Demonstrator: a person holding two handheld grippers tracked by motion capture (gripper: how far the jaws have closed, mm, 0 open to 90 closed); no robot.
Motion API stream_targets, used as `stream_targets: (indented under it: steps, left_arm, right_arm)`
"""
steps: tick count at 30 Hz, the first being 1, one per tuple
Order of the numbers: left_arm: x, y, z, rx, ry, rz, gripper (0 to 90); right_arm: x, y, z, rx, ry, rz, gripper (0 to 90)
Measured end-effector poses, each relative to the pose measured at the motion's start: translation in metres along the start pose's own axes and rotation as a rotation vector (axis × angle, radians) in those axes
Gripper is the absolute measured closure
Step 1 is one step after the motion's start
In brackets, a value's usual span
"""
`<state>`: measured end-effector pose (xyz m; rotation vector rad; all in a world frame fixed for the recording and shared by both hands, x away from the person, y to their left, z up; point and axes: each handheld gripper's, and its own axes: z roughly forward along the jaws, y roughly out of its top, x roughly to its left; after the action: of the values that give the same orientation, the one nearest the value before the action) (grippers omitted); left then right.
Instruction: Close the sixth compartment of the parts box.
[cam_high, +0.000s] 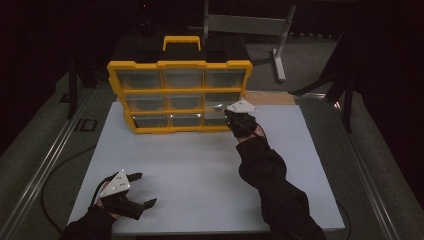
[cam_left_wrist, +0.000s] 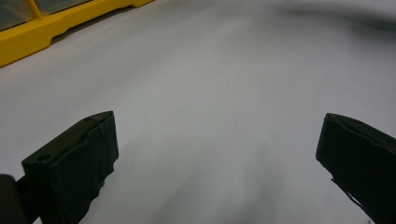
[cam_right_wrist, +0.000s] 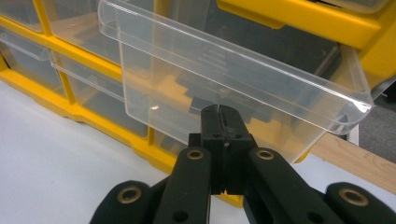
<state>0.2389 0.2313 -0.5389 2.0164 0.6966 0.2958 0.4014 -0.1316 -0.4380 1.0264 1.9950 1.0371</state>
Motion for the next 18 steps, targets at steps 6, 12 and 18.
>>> stream_targets:
  steps: [6,12,18]
  left_arm:
    - [0.0002,0.0001,-0.0004,0.0,-0.001,0.0,0.0]
    - [0.0,0.0003,-0.0004,-0.001,-0.002,0.0,0.0]
    - [-0.0001,0.0003,-0.0004,-0.001,-0.003,0.0,0.0]
  right_arm:
    - [-0.0012,0.0024,0.0033,-0.001,-0.009,-0.003,90.0]
    - [-0.002,0.0057,0.0056,0.001,-0.019,-0.012,90.0]
    - [-0.0032,0.007,0.0078,0.0,-0.023,-0.01,90.0]
